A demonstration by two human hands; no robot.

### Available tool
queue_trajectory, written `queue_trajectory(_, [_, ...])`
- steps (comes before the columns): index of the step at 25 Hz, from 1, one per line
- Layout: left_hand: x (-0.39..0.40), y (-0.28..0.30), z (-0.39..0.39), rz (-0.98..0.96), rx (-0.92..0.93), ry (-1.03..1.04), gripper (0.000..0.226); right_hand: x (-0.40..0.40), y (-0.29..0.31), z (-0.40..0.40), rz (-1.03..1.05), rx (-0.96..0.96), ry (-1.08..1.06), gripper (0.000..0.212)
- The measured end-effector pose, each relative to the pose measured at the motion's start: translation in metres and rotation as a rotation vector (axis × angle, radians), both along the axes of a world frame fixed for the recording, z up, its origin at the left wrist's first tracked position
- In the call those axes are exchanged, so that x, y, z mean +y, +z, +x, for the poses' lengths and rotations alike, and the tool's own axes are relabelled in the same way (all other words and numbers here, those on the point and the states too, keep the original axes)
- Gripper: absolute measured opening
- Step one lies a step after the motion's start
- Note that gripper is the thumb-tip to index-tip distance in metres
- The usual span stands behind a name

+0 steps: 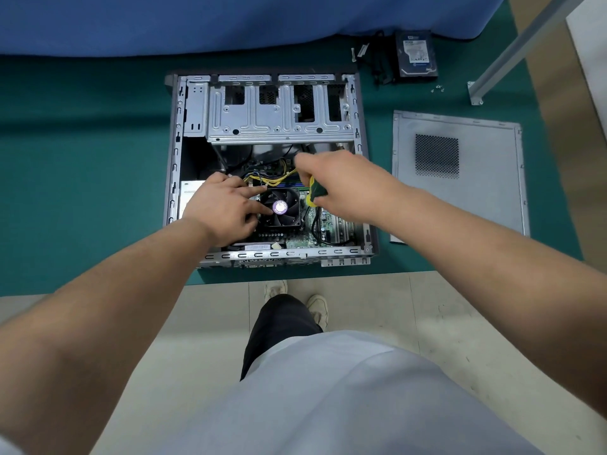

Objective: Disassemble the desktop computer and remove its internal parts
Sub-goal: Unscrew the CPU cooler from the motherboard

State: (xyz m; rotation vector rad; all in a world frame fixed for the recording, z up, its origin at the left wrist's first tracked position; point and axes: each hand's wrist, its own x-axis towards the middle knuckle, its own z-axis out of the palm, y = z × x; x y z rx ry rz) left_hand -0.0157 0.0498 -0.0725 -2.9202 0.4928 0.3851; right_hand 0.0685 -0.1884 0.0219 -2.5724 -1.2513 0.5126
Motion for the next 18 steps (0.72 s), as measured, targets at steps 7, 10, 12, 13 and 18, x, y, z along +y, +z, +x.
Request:
queue_trajectory(7, [0.001, 0.001, -0.001, -0.022, -0.014, -0.001, 0.048, 0.025, 0.025, -0.008, -0.280, -0.124, 0.020, 0.035])
queue_trajectory(10, [0.002, 0.000, -0.001, -0.022, -0.024, 0.002, 0.047, 0.038, 0.032, -0.009, -0.422, -0.359, -0.122, 0.066])
queue_trajectory(12, [0.002, -0.001, -0.001, -0.026, -0.021, 0.005, 0.046, 0.037, 0.033, -0.009, -0.404, -0.334, 0.066, 0.043])
queue_trajectory(13, [0.002, -0.001, -0.001, -0.026, -0.021, 0.005, 0.045, 0.034, 0.038, -0.007, -0.390, -0.275, 0.218, 0.031])
queue_trajectory(18, [0.001, 0.000, -0.002, -0.037, -0.025, 0.014, 0.045, 0.030, 0.046, -0.009, -0.336, -0.170, 0.203, 0.027])
